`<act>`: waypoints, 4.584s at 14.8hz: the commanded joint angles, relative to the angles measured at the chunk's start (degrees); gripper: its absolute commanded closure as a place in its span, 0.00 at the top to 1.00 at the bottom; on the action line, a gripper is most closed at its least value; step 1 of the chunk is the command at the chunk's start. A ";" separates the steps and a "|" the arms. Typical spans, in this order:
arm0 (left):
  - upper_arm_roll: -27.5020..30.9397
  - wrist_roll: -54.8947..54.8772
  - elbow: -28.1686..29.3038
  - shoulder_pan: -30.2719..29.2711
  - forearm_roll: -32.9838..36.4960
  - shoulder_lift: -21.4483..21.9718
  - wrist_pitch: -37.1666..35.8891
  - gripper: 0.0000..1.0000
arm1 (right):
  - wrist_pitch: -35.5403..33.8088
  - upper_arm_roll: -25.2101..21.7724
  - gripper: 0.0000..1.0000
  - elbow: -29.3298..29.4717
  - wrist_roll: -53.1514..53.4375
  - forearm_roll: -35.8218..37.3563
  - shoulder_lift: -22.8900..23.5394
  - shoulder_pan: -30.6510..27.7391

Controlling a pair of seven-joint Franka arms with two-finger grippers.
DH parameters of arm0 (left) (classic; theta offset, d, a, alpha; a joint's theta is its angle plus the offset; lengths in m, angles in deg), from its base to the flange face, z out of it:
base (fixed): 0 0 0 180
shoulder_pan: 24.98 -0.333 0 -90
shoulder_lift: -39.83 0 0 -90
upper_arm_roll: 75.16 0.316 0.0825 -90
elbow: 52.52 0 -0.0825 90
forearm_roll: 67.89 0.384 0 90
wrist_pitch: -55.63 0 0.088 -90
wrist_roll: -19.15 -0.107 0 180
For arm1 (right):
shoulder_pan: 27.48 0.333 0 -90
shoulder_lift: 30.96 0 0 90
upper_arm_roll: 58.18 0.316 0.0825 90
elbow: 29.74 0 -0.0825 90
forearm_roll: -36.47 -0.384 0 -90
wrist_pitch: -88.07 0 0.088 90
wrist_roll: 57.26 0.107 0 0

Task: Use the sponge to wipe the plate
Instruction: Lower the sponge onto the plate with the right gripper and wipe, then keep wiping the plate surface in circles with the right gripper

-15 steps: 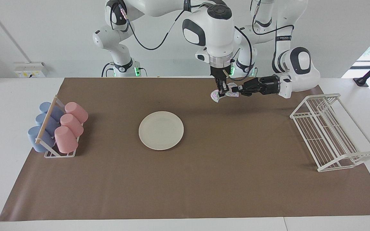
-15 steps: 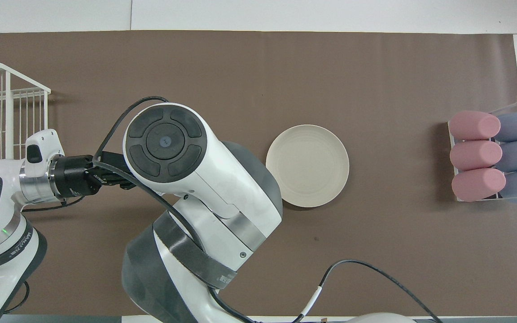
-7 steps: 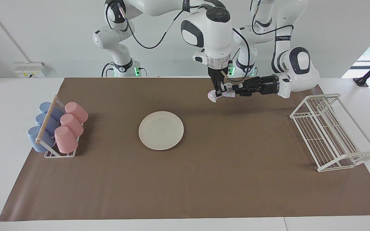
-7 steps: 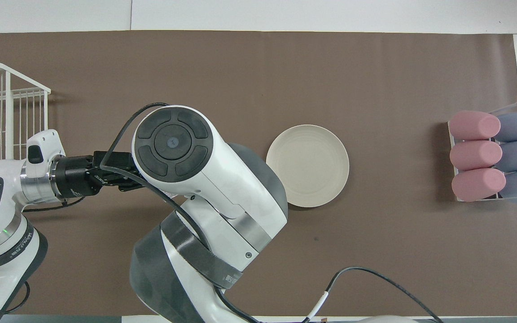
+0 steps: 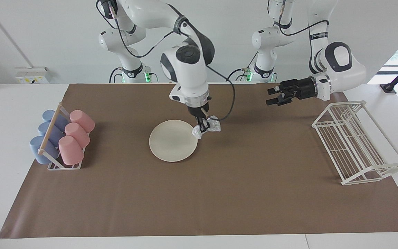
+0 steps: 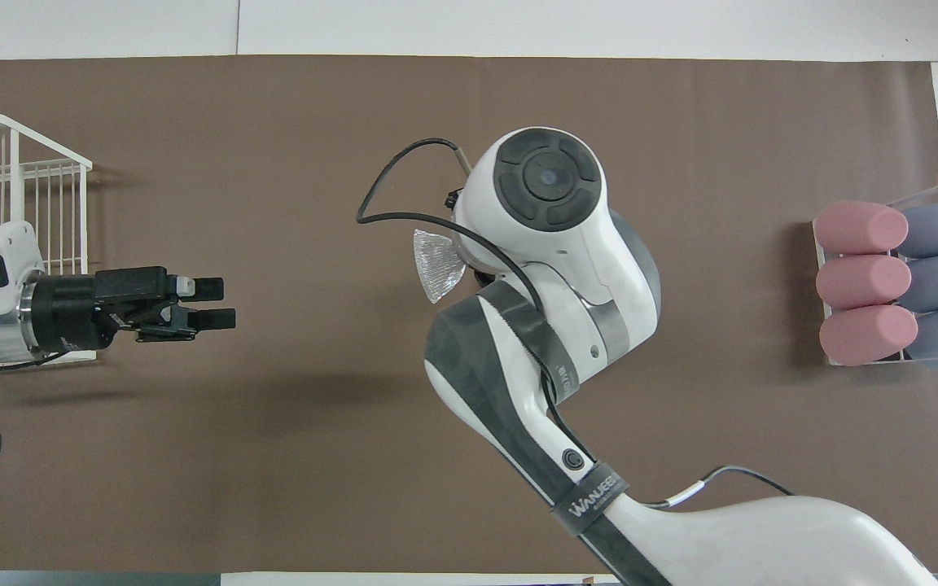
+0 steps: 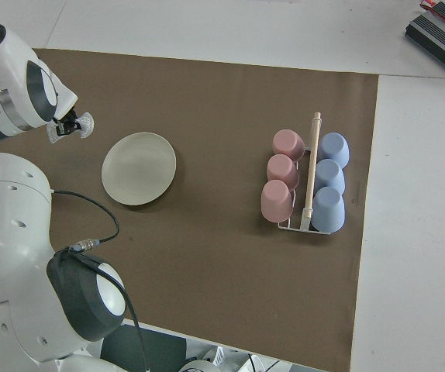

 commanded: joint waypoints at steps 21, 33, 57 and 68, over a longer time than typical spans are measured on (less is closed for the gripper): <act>-0.59 10.81 -8.03 -0.82 24.31 2.88 0.66 1.00 | 13.17 0.64 0.00 -26.33 -34.26 -1.57 -3.48 -13.70; -0.59 10.99 -8.12 -1.00 24.31 2.79 0.93 1.00 | 21.42 0.73 0.00 -26.42 -25.06 -6.93 -1.02 -5.55; -0.59 10.81 -8.03 -0.73 24.31 2.88 1.72 1.00 | 22.40 0.73 0.00 -26.95 -32.11 -9.48 -0.40 -6.70; -0.85 10.81 -8.03 -0.47 24.31 2.79 1.89 1.00 | 19.43 0.46 0.00 -23.71 -23.82 -9.48 -0.66 -2.37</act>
